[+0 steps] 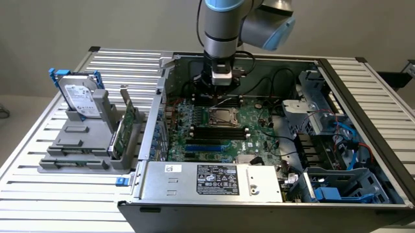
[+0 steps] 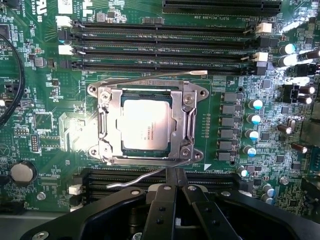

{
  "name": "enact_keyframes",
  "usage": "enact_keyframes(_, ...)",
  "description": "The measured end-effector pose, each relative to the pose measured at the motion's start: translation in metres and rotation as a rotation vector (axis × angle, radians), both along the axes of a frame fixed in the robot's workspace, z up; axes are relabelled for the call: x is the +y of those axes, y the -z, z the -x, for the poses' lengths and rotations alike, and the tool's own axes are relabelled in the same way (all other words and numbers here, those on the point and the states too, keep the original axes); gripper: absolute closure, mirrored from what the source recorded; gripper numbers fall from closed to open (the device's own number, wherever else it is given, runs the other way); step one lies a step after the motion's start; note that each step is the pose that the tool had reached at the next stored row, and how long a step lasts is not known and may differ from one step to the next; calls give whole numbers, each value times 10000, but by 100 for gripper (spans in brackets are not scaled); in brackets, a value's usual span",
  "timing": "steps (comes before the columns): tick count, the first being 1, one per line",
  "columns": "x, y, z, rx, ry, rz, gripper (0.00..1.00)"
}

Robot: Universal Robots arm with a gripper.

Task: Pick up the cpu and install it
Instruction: 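Install the first cpu locking lever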

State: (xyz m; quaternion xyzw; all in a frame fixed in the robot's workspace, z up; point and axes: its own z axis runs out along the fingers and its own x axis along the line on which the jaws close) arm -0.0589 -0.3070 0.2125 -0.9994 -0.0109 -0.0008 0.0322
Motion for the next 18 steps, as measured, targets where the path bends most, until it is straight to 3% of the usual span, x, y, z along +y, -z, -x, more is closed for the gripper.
enact_keyframes(6, 0, 3, -17, -2, -4, 74, 89)
enact_keyframes(13, 15, 13, -38, -12, -4, 236, 89)
enact_keyframes(18, 52, 14, -48, -12, -4, 269, 89)
